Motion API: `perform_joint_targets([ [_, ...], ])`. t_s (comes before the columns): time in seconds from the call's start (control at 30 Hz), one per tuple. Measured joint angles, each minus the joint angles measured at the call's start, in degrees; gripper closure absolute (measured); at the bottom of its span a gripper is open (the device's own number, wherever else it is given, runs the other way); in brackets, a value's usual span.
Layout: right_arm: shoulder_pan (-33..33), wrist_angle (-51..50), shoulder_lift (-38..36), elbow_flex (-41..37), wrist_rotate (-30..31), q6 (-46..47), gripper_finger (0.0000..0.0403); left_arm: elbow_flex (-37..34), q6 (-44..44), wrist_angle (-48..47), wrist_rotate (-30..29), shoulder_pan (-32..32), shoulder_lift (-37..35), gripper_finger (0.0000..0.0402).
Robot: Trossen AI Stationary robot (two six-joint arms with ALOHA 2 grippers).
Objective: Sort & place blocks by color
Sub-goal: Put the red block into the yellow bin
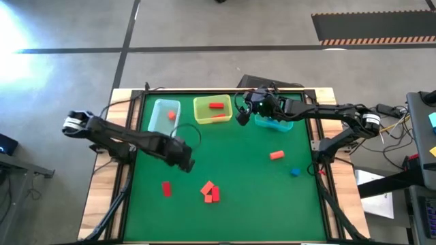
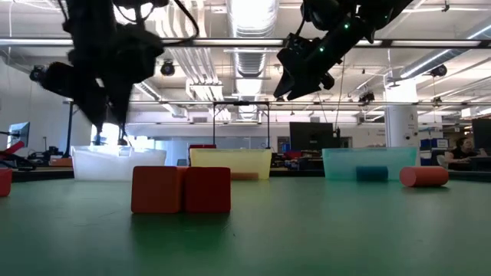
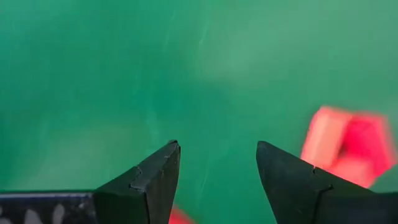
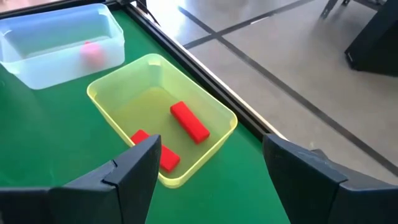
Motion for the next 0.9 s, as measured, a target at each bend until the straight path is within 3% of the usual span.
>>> perform_joint_targets([
  [0.2,0.02,-0.07,0.00,-0.34,-0.01,0.04,0.0137,5.78,-12.92,-10.47,5.41,-7.95,5.55,0.0206],
  [0.53,0.02,-0.12,0.00,-1.08,-0.04,-0.34,0.0137,5.12,-35.69,-10.35,7.77,-20.40,11.24,0.0206],
  [0.73,0.02,-0.14,0.00,-1.16,-0.20,-0.37,0.0142,4.79,-38.59,-10.53,7.54,-22.15,14.54,0.0206],
  [0.9,0.14,-0.47,0.00,-1.18,-0.59,-0.35,0.0140,4.51,-38.63,-10.32,3.49,-22.15,15.23,0.0206],
])
